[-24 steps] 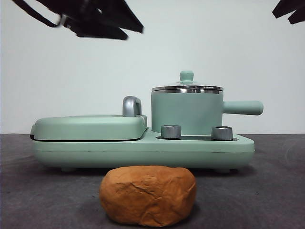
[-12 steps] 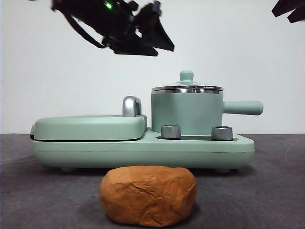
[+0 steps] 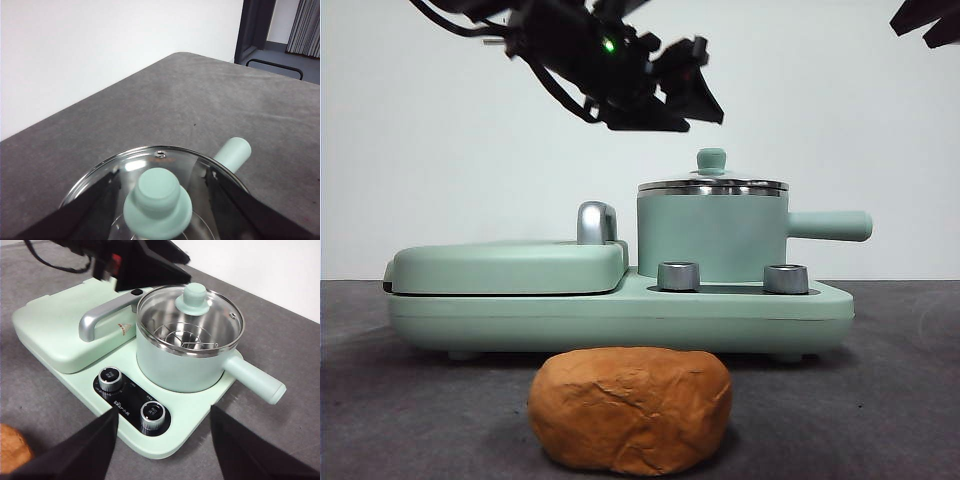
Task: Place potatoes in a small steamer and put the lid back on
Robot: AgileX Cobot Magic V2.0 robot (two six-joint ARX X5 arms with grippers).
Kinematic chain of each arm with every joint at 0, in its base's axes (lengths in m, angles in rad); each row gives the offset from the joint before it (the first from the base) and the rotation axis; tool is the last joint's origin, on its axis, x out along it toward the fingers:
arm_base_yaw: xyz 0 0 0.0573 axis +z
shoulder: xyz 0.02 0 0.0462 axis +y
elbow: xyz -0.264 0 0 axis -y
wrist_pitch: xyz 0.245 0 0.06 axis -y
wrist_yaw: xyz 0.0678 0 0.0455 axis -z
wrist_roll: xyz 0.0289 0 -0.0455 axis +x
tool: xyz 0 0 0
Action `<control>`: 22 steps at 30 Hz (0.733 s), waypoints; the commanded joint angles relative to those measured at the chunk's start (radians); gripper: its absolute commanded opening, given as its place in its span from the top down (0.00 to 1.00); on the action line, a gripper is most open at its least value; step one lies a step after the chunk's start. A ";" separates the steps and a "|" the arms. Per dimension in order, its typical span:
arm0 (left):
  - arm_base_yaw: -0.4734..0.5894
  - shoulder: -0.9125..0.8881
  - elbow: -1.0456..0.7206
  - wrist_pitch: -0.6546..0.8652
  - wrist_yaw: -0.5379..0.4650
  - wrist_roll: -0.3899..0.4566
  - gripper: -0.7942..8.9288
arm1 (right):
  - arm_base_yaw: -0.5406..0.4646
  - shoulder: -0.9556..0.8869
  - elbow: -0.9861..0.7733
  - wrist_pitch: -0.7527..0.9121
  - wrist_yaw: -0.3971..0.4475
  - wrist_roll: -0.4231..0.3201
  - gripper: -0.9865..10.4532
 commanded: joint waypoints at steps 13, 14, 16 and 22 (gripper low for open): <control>-0.015 0.133 0.082 0.015 -0.003 -0.018 0.63 | 0.004 0.003 0.018 0.009 -0.002 0.018 0.66; -0.016 0.133 0.082 0.018 -0.003 -0.018 0.63 | 0.004 0.003 0.018 0.009 -0.002 0.018 0.66; -0.016 0.133 0.082 0.024 -0.003 -0.018 0.63 | 0.004 0.003 0.018 0.008 -0.001 0.018 0.66; -0.016 0.133 0.082 0.024 -0.004 -0.016 0.66 | 0.004 0.003 0.018 -0.003 0.002 0.018 0.66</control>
